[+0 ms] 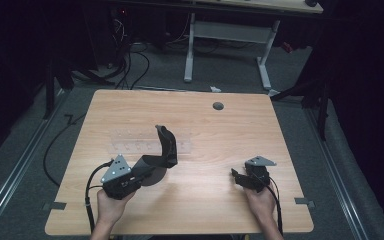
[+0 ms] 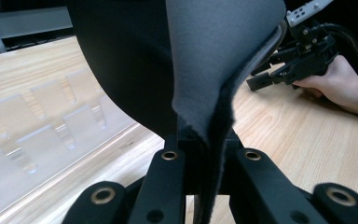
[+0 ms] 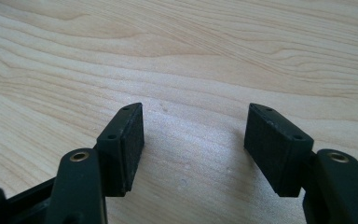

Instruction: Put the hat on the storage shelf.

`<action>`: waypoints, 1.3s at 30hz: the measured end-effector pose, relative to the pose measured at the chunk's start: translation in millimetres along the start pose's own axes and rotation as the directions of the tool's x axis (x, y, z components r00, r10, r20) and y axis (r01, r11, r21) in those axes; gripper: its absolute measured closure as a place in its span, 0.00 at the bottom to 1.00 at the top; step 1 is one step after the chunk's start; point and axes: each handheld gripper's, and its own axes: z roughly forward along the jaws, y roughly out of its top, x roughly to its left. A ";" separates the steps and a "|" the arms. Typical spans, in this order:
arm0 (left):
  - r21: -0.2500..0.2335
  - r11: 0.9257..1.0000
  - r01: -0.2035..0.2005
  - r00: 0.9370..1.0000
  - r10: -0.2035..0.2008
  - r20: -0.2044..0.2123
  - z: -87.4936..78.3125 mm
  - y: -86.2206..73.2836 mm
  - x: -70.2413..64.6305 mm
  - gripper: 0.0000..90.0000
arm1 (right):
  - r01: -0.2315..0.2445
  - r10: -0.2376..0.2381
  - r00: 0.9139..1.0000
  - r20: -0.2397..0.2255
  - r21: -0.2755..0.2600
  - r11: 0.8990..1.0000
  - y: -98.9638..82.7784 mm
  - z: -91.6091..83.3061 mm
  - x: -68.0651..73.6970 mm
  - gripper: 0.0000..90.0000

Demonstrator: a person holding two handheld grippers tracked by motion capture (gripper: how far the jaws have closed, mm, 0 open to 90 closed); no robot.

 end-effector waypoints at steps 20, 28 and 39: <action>-0.076 0.997 0.027 0.998 -0.031 -0.052 -10.9 28.0 13.8 0.95 | 0.005 -0.005 1.000 -0.009 0.003 1.000 0.0 0.1 1.0 0.39; -0.119 0.993 0.017 0.996 -0.027 -0.082 -14.9 40.8 16.6 0.95 | 0.007 -0.007 1.000 -0.011 0.003 1.000 0.0 0.2 1.1 0.38; -0.168 0.986 0.008 0.993 -0.028 -0.115 -23.1 56.5 25.2 0.95 | 0.007 -0.007 1.000 -0.011 0.003 1.000 0.0 0.2 1.0 0.38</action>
